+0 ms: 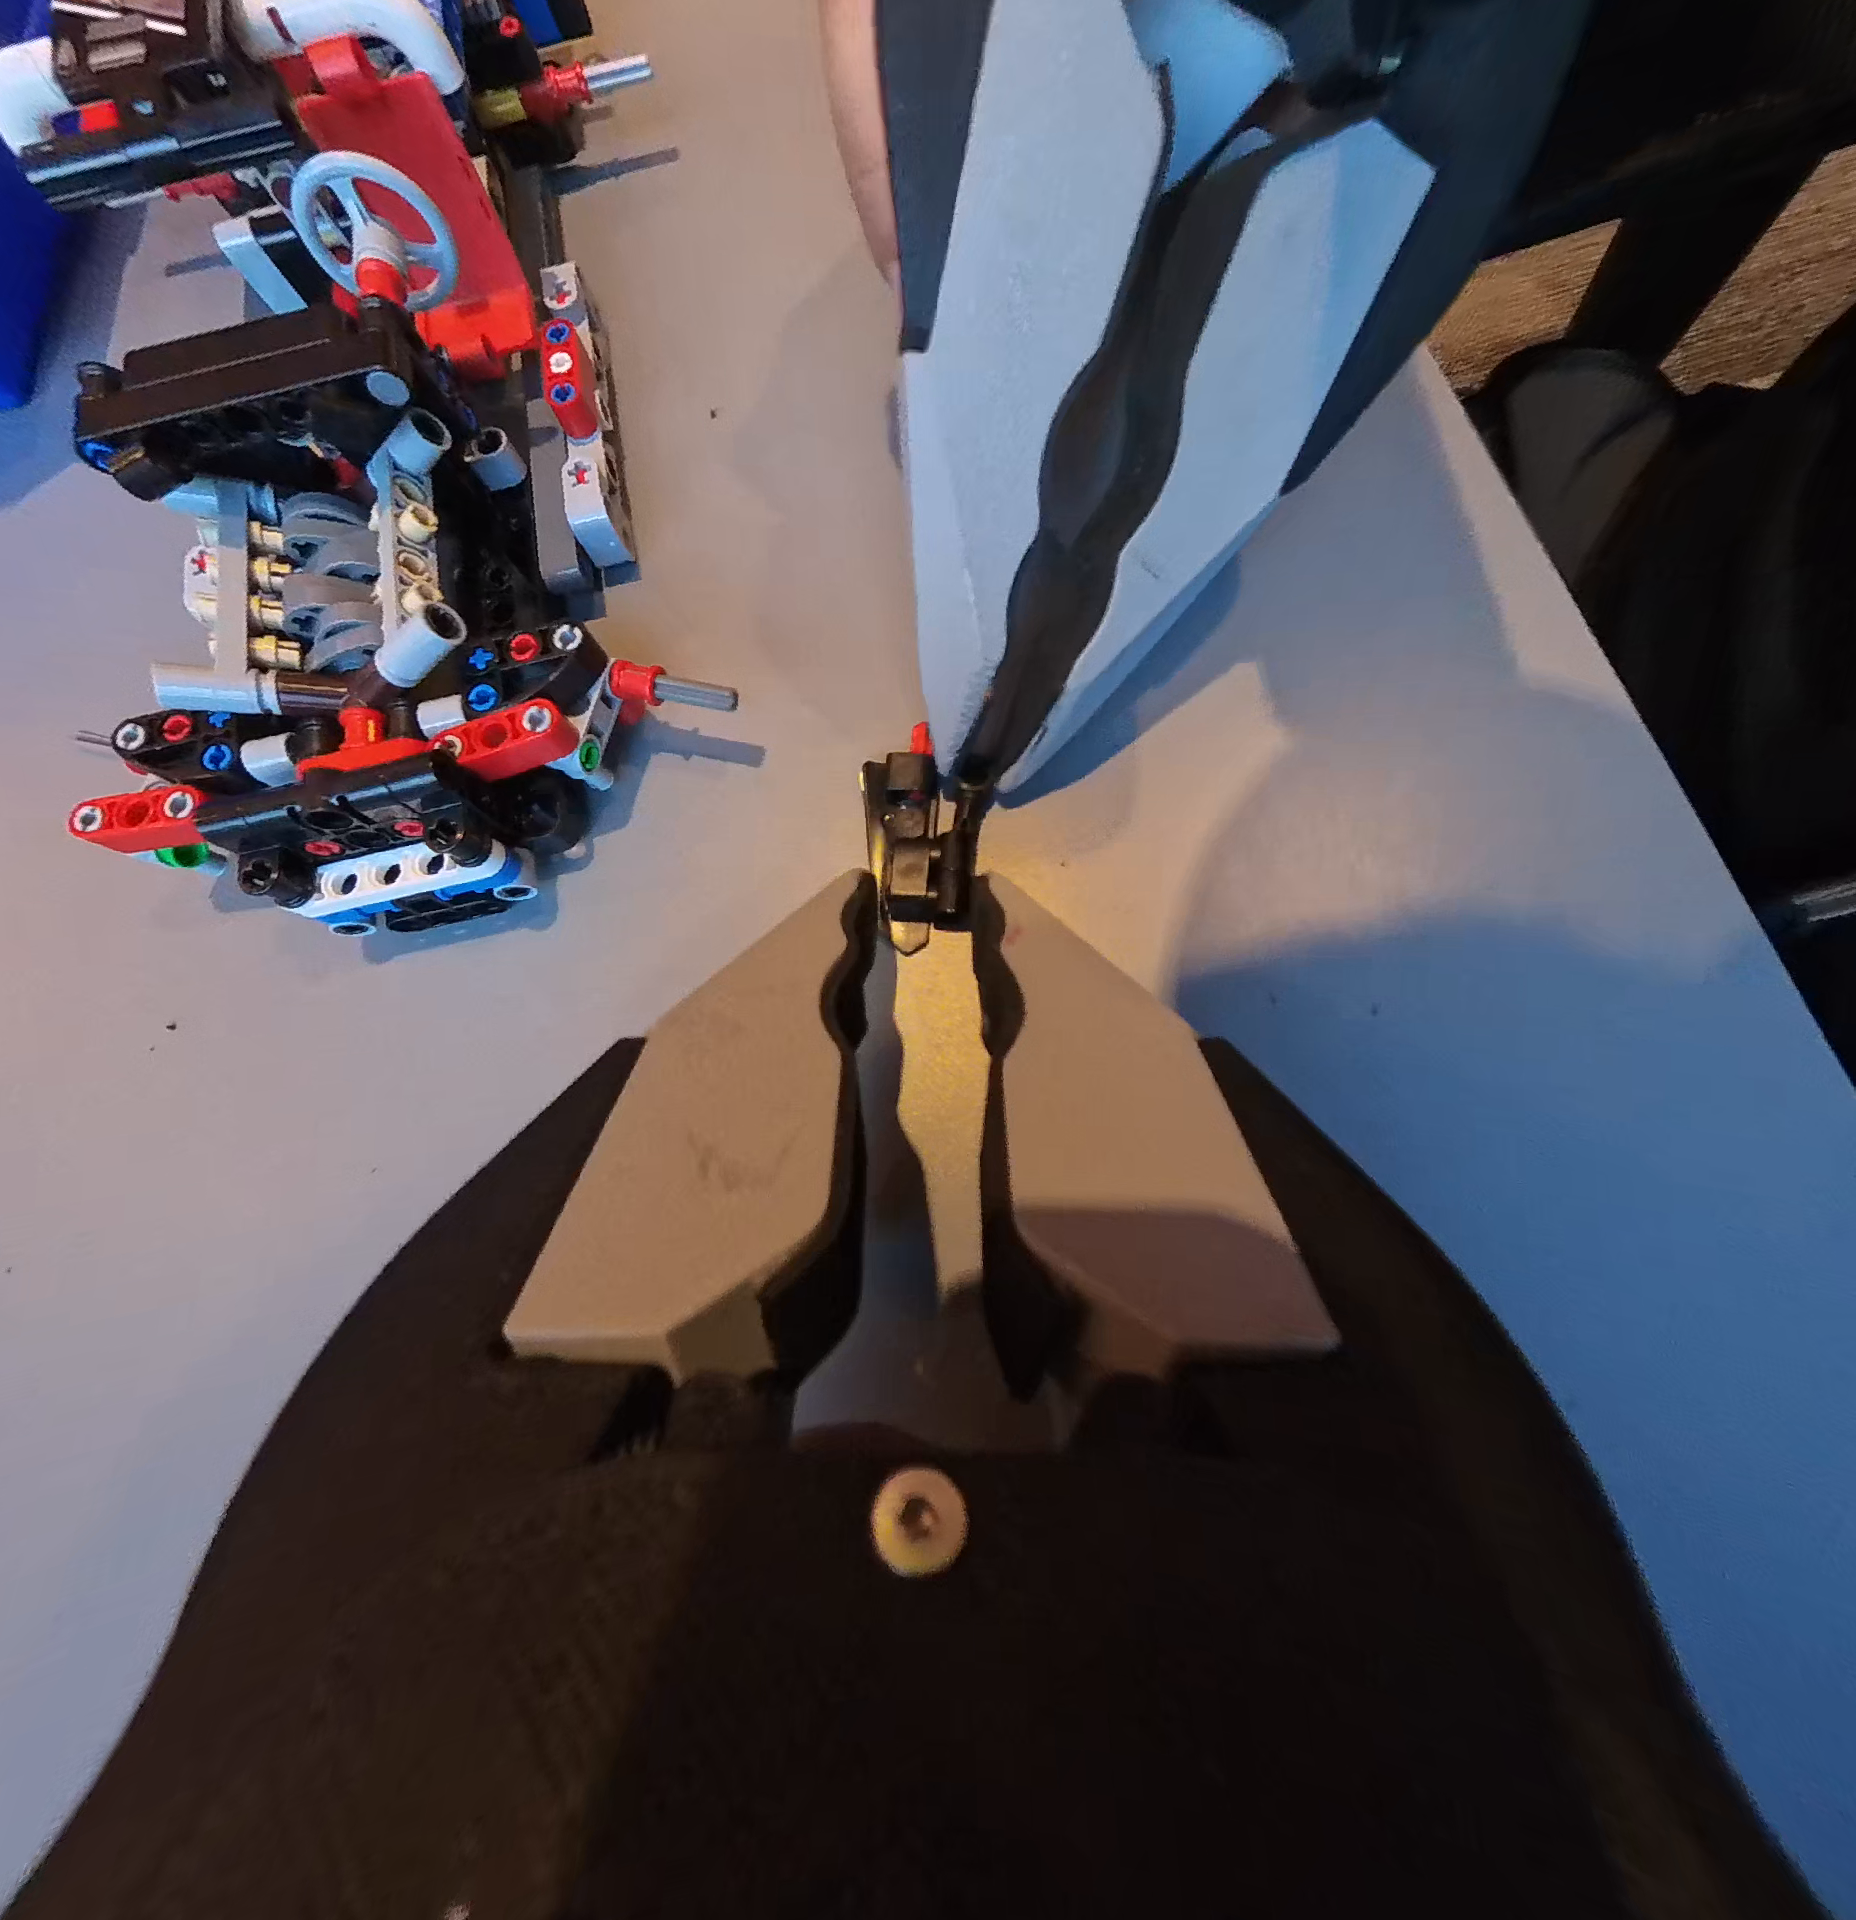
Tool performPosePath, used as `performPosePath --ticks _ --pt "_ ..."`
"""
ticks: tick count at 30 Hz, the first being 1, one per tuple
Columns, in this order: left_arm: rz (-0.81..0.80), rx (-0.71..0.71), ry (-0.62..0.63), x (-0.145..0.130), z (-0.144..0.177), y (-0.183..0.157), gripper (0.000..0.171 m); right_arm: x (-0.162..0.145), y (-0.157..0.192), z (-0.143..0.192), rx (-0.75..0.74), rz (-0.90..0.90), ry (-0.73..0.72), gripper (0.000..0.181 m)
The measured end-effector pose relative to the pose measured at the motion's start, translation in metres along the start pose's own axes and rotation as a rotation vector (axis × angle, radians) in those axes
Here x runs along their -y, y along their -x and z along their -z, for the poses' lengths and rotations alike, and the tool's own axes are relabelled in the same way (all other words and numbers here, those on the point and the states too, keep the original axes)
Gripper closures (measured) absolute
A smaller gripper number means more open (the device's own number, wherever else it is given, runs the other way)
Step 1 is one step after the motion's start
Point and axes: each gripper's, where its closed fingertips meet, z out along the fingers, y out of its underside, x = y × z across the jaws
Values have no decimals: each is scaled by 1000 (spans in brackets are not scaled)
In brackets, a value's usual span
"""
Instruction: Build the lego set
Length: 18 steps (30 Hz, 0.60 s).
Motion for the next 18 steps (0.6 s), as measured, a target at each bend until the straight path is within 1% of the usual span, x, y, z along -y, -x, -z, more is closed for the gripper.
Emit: performPosePath --ticks 4,9,12,16,18 --pt "31 -16 0 0 0 0 157 0 0 0 -43 21 8 178" --pt "33 -14 1 0 0 0 157 1 -2 -1 -62 -5 15 178" --pt "39 -18 1 0 0 0 157 2 -1 -1 -39 -26 11 178" --pt "53 -18 3 0 -1 0 157 2 0 -1 42 -109 3 179" --pt "68 -7 6 1 -1 0 157 2 0 -2 39 -99 7 178"
